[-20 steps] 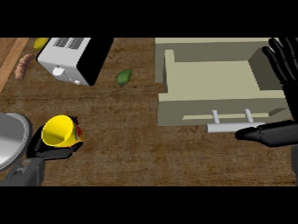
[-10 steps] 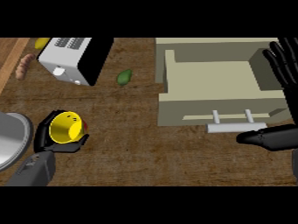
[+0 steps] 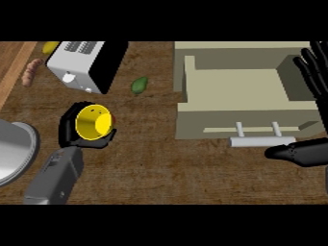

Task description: Pick up the cup, place it into the drawer and close the drawer

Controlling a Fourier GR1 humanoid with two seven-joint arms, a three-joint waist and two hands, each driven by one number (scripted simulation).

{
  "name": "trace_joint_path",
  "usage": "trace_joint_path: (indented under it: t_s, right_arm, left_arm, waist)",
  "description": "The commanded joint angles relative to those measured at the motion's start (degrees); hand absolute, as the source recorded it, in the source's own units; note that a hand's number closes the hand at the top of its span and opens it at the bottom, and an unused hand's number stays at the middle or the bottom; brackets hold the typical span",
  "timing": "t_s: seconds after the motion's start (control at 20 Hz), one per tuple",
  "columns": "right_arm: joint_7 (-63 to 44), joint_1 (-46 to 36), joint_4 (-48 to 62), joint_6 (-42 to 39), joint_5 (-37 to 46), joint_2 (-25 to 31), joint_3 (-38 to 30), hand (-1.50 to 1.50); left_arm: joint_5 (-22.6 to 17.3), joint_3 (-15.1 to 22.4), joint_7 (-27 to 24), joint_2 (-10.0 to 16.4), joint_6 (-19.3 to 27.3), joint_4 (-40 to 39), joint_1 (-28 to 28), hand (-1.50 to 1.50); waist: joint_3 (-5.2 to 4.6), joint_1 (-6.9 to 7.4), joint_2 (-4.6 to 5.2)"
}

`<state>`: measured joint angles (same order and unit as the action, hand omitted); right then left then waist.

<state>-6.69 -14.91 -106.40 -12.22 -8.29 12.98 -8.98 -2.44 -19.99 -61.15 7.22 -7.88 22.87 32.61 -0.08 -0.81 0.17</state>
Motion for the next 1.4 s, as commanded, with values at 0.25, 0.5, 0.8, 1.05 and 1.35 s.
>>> trace_joint_path:
  t_s: [0.25, 0.5, 0.8, 1.05, 1.35]
  right_arm:
    - [-1.78, -1.57, 0.57, 0.55, -0.21, 1.2, -1.55, -1.5]
    - [2.78, 2.82, 0.68, 0.14, 1.06, -0.11, -1.45, -1.5]
    - [-1.69, -0.13, -1.21, 0.45, -0.66, 0.98, -2.02, -1.5]
    - [3.99, -0.08, 4.44, -1.09, 0.15, 1.56, -3.22, -1.5]
    - [4.34, 0.04, 3.0, -1.17, 1.67, 0.04, 0.08, -1.5]
  left_arm:
    - [-0.54, 4.8, 13.76, -3.37, 0.46, 13.48, 12.24, 1.5]
    - [-2.37, 10.42, 23.79, -7.1, 3.44, 22.49, 14.15, 1.5]
    - [-4.21, 16.74, 32.53, -7.19, 14.66, 21.1, 24.58, 1.5]
    - [-6.84, 20.76, 41.8, -7.21, 22.14, 20.29, 33.82, 1.5]
    - [-10.14, 24.62, 45.36, -7.21, 27.63, 5.74, 43.17, 1.5]
  waist:
    - [0.16, 1.39, -0.71]
    - [0.16, 1.14, -0.7]
    - [0.1, -0.44, -0.3]
    - [0.14, -0.48, -0.06]
    - [0.17, -2.88, 0.65]
